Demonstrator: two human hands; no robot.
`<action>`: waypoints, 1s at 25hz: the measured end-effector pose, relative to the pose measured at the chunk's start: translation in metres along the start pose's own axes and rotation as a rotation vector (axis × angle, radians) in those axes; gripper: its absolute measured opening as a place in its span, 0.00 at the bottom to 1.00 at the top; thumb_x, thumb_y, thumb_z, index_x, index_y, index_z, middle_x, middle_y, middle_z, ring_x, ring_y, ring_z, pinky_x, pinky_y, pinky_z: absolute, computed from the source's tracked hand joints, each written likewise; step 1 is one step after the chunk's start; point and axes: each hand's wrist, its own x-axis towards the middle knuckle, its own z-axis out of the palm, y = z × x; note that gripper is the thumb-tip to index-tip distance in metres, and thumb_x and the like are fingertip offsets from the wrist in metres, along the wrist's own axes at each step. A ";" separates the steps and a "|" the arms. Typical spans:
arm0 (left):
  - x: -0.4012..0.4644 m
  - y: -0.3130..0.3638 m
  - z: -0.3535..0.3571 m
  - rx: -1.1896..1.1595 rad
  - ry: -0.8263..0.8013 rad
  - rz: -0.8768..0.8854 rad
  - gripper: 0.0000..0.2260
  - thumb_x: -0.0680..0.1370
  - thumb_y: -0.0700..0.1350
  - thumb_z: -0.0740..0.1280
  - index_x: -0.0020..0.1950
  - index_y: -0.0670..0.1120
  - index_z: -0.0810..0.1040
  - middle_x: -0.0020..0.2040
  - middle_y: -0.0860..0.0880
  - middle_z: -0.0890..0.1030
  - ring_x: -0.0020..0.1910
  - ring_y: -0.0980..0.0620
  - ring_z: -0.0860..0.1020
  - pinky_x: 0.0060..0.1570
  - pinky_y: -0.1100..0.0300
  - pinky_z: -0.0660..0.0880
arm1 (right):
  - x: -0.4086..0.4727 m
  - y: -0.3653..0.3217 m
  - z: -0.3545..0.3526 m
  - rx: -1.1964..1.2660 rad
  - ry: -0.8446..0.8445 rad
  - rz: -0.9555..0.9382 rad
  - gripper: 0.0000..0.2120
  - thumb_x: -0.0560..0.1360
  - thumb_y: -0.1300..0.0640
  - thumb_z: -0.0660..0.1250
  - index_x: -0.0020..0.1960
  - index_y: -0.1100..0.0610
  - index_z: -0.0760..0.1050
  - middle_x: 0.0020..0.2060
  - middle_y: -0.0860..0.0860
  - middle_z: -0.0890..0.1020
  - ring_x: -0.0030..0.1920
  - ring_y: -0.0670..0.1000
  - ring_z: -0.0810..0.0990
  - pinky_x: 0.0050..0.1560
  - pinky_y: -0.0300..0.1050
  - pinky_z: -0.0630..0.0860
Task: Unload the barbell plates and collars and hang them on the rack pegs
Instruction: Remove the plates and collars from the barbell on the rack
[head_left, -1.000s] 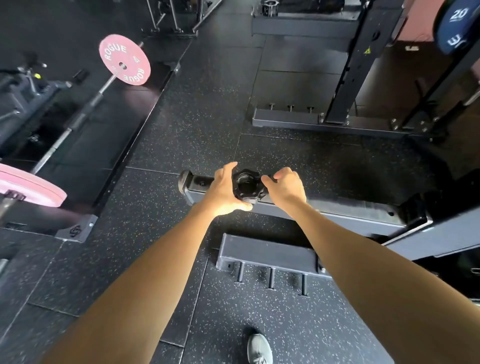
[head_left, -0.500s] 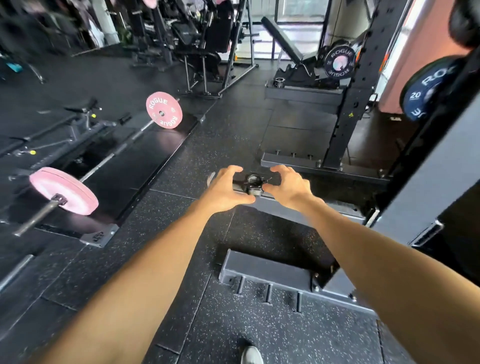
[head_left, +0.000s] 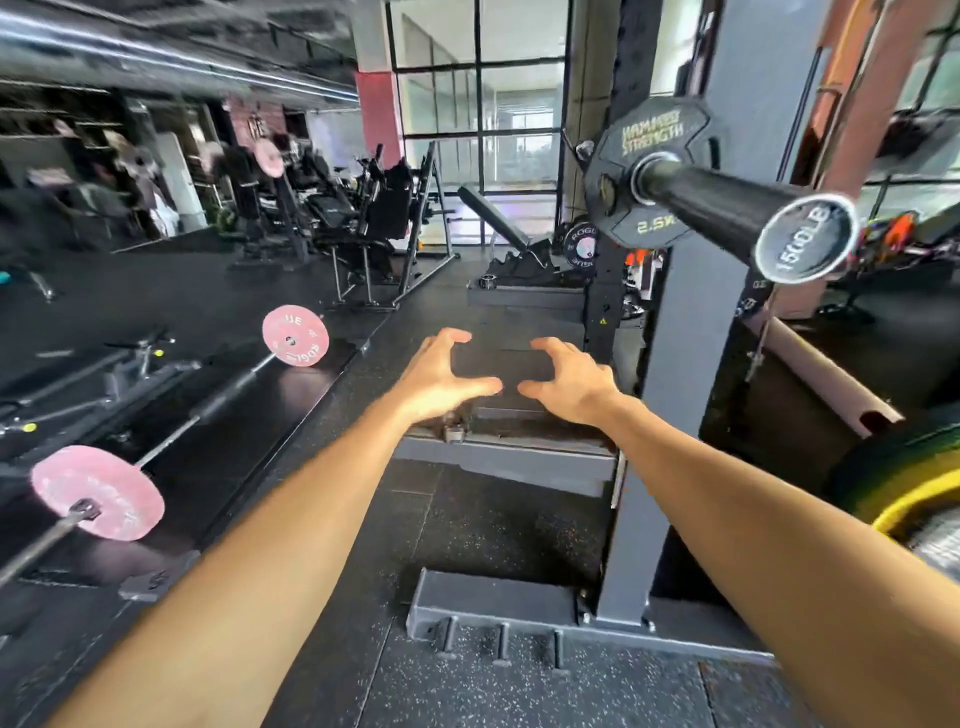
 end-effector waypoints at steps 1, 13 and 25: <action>-0.002 0.015 0.004 0.003 -0.006 0.025 0.36 0.68 0.57 0.76 0.72 0.54 0.65 0.72 0.50 0.65 0.62 0.54 0.71 0.56 0.59 0.66 | -0.008 0.006 -0.013 0.001 0.013 0.010 0.32 0.74 0.44 0.66 0.74 0.48 0.60 0.71 0.52 0.68 0.70 0.56 0.68 0.69 0.58 0.61; 0.014 0.173 0.051 0.049 -0.022 0.178 0.36 0.66 0.62 0.74 0.71 0.57 0.66 0.71 0.54 0.68 0.67 0.52 0.70 0.63 0.55 0.69 | -0.057 0.112 -0.175 -0.034 0.195 0.102 0.31 0.74 0.44 0.65 0.74 0.48 0.60 0.70 0.52 0.69 0.70 0.57 0.67 0.68 0.60 0.60; 0.130 0.216 0.035 -0.007 0.260 0.107 0.23 0.77 0.45 0.68 0.70 0.45 0.66 0.65 0.43 0.75 0.63 0.44 0.73 0.53 0.57 0.68 | 0.058 0.122 -0.245 -0.039 0.318 0.048 0.28 0.76 0.45 0.64 0.71 0.55 0.62 0.66 0.57 0.72 0.65 0.60 0.73 0.65 0.58 0.69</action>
